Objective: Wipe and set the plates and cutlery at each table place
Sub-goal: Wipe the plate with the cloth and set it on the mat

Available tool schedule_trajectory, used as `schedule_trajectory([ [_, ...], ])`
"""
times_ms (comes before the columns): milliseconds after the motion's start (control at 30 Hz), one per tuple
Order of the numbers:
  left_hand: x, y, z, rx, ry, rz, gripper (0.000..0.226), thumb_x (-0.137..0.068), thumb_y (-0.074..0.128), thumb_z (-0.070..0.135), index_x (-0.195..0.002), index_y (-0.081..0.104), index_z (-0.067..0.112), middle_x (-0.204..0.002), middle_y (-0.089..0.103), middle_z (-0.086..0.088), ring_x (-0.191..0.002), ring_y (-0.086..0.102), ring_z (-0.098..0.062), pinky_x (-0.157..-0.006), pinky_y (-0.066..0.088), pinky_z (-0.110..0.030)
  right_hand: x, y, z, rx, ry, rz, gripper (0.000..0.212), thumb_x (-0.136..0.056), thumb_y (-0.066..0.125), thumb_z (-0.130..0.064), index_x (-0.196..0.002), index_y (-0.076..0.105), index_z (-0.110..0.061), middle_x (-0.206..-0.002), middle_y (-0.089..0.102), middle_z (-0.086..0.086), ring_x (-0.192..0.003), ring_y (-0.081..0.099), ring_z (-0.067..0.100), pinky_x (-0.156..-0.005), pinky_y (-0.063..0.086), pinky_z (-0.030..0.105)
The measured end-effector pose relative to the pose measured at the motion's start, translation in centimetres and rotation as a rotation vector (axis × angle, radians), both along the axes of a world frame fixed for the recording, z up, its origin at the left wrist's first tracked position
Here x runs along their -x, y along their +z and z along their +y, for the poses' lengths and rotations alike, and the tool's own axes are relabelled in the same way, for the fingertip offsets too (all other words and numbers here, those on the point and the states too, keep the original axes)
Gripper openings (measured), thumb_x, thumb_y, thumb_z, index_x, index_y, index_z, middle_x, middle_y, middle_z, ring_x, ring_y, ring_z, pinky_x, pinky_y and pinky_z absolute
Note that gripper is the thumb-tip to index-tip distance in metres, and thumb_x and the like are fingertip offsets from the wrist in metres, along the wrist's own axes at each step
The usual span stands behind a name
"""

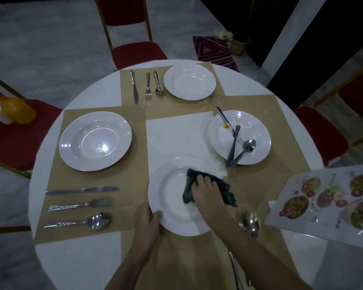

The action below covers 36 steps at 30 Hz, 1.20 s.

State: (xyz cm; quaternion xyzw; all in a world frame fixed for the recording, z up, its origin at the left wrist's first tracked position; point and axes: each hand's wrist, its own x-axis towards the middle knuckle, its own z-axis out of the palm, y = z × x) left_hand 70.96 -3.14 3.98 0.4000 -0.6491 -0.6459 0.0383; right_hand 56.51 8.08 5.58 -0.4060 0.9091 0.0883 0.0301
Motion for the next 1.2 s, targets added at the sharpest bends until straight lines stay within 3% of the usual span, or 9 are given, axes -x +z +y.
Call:
schedule_trajectory([
  [67,0.0,0.2,0.1,-0.002,0.007,-0.012,0.028,-0.094,0.046,0.005,-0.120,0.057,0.010,-0.101,0.066,-0.009,-0.079,0.062,-0.034,-0.058,0.053,-0.032,-2.2,-0.3,-1.2,-0.015,0.076,-0.078,0.022,-0.071,0.075,-0.010,-0.092,0.069,-0.010,-0.096,0.062,0.011,-0.085,0.061,0.026,-0.069,0.050,0.036],
  [300,-1.2,1.5,-0.1,0.075,0.055,-0.014,0.020,-0.089,0.049,0.000,-0.093,0.061,0.016,-0.085,0.066,-0.001,-0.080,0.061,-0.017,-0.062,0.047,-0.025,-3.2,0.0,3.9,-0.065,0.529,-0.044,0.011,-0.065,0.079,-0.020,-0.066,0.069,-0.023,-0.076,0.061,-0.004,-0.072,0.057,0.016,-0.067,0.047,0.028],
  [500,-1.9,1.6,-0.5,0.139,0.000,-0.034,0.021,-0.088,0.050,0.008,-0.090,0.059,0.027,-0.078,0.068,-0.003,-0.069,0.065,-0.029,-0.056,0.053,-0.038,1.9,0.2,3.8,-0.112,0.192,0.242,0.009,-0.074,0.063,-0.009,-0.081,0.069,-0.011,-0.082,0.059,0.008,-0.073,0.053,0.024,-0.068,0.045,0.036],
  [667,-1.5,3.0,0.1,0.047,0.047,-0.021,0.018,-0.095,0.049,0.002,-0.105,0.056,0.015,-0.095,0.063,-0.004,-0.064,0.068,-0.016,-0.049,0.058,-0.035,0.4,-0.1,-0.1,-0.067,-0.024,0.048,0.029,-0.072,0.075,-0.013,-0.101,0.070,-0.013,-0.093,0.062,0.005,-0.084,0.060,0.021,-0.075,0.048,0.032],
  [800,-1.1,3.2,-0.4,0.056,0.077,-0.047,0.017,-0.095,0.048,0.003,-0.091,0.055,0.018,-0.093,0.060,-0.009,-0.065,0.066,-0.020,-0.049,0.058,-0.035,-2.9,-0.9,-0.2,-0.048,-0.001,-0.017,0.025,-0.062,0.082,-0.012,-0.085,0.073,-0.011,-0.081,0.063,0.007,-0.073,0.060,0.021,-0.069,0.051,0.033],
  [967,-1.4,2.2,-0.1,0.105,0.060,-0.076,0.022,-0.095,0.050,0.005,-0.084,0.052,0.023,-0.089,0.058,-0.005,-0.080,0.062,-0.026,-0.046,0.057,-0.030,-5.3,1.1,2.8,-0.335,0.085,-0.087,0.022,-0.094,0.046,-0.001,-0.107,0.064,-0.002,-0.116,0.054,0.017,-0.113,0.050,0.033,-0.104,0.034,0.045],
  [1067,-2.3,1.3,0.8,0.120,0.036,-0.123,0.010,-0.094,0.051,0.009,-0.092,0.055,0.018,-0.090,0.060,-0.005,-0.080,0.063,-0.027,-0.058,0.060,-0.045,-6.3,2.2,3.0,-0.308,-0.013,-0.129,0.006,-0.077,0.071,0.001,-0.081,0.068,0.001,-0.094,0.060,0.020,-0.092,0.058,0.034,-0.088,0.045,0.045],
  [1133,-2.9,0.9,1.2,0.114,0.041,-0.149,0.007,-0.094,0.051,0.011,-0.101,0.053,0.013,-0.092,0.060,-0.004,-0.077,0.065,-0.023,-0.054,0.059,-0.039,-6.3,1.0,3.5,-0.181,-0.114,-0.119,0.030,-0.041,0.090,0.003,-0.054,0.063,-0.002,-0.066,0.058,0.016,-0.061,0.059,0.030,-0.059,0.052,0.039],
  [1200,-3.2,0.7,1.4,0.137,0.045,-0.144,0.011,-0.094,0.051,0.009,-0.104,0.052,0.012,-0.089,0.060,0.002,-0.074,0.064,-0.018,-0.053,0.056,-0.034,-5.6,-0.2,4.2,-0.103,-0.215,-0.066,0.030,-0.042,0.087,0.006,-0.064,0.067,-0.002,-0.068,0.059,0.016,-0.058,0.059,0.028,-0.054,0.052,0.036],
])
